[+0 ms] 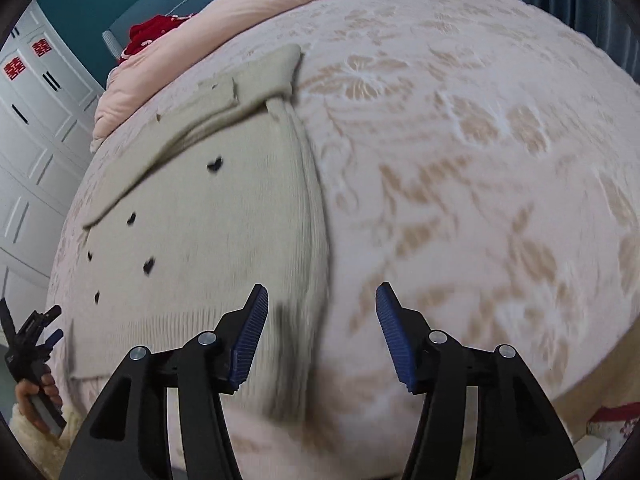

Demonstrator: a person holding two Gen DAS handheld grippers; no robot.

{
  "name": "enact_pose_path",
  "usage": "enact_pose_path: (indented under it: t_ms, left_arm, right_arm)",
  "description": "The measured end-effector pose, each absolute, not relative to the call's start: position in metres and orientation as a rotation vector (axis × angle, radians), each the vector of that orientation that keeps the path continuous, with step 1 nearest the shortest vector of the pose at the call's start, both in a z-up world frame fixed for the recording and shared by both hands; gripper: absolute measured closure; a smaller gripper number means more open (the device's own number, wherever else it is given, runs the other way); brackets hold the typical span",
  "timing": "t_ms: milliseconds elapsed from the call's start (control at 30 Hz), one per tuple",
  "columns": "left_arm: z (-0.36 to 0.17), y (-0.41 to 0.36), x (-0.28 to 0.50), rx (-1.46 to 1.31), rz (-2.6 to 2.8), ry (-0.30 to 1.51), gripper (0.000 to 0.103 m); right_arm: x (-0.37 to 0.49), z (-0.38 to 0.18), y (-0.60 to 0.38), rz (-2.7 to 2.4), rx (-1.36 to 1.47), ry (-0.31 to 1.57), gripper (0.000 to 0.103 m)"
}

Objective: Fold small clothes

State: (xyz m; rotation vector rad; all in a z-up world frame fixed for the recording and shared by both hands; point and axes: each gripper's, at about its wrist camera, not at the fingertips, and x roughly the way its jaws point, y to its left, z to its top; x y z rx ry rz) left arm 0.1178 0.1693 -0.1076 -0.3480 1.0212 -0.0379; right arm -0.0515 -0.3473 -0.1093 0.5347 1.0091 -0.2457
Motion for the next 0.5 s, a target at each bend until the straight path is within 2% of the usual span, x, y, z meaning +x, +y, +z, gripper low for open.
enact_pose_path:
  t_ms: [133,200,433,467,500]
  left_arm:
    - [-0.122,0.168,0.077,-0.471,-0.093,1.089,0.012]
    - [-0.124,0.16,0.07,-0.469,-0.091,1.075,0.008]
    - [-0.126,0.134,0.089,-0.491,-0.096,1.085,0.006]
    - [-0.127,0.13,0.091,-0.483,-0.087,1.099,0.01]
    - [-0.125,0.128,0.093,-0.47,-0.092,1.104,0.024]
  right_arm:
    - [-0.077,-0.122,-0.325,-0.173,0.621,1.025,0.043]
    - [-0.074,-0.128,-0.313,-0.136,0.641,1.033,0.038]
    - [-0.052,-0.132,-0.289,-0.125,0.722,0.968,0.035]
    - [-0.049,-0.132,-0.29,-0.136,0.73,0.962,0.036]
    - [-0.045,-0.132,-0.29,-0.141,0.737,0.954,0.043]
